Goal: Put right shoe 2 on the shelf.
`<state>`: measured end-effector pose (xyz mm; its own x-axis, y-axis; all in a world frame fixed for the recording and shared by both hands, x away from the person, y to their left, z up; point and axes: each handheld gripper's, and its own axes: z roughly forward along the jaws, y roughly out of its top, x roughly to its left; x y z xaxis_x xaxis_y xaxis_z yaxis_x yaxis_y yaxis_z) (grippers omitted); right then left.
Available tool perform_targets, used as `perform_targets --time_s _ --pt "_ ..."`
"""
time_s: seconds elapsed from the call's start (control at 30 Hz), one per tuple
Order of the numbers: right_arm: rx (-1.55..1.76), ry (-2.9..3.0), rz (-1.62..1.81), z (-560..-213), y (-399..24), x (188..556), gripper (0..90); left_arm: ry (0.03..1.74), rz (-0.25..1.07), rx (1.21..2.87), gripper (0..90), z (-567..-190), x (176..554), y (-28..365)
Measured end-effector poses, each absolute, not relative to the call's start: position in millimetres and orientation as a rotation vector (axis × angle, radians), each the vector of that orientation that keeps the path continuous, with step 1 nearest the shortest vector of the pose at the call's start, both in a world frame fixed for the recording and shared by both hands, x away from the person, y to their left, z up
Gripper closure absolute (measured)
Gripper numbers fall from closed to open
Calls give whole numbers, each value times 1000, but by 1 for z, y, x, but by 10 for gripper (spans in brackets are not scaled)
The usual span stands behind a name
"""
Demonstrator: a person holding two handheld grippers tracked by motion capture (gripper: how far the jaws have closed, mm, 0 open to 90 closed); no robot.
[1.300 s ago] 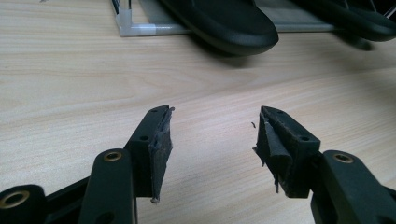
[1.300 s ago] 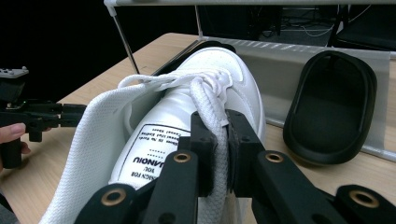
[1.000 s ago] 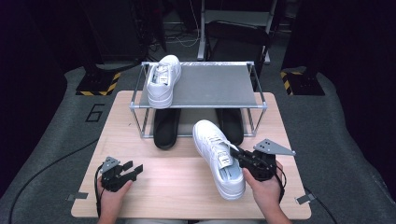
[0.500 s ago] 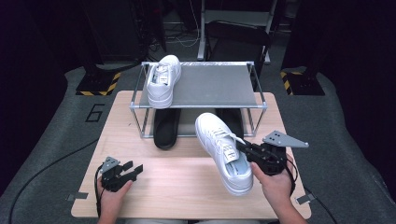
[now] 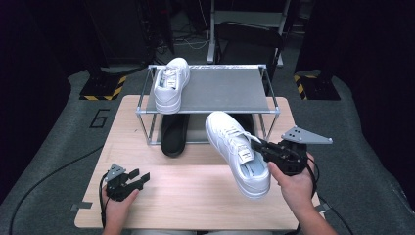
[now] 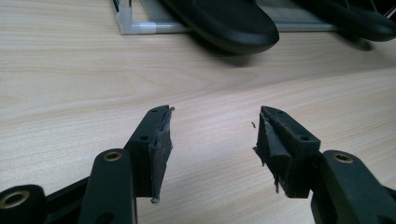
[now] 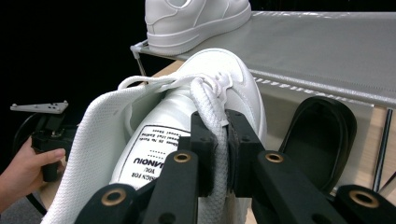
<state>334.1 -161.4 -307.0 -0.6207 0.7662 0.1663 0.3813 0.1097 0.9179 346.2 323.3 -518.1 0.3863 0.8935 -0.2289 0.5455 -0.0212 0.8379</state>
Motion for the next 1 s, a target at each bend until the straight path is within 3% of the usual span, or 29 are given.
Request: perform_targets --time_s 1.0 --pt "1134 2014 1529 -254 -163 373 826 1276 458 1699 442 -519 347 323"
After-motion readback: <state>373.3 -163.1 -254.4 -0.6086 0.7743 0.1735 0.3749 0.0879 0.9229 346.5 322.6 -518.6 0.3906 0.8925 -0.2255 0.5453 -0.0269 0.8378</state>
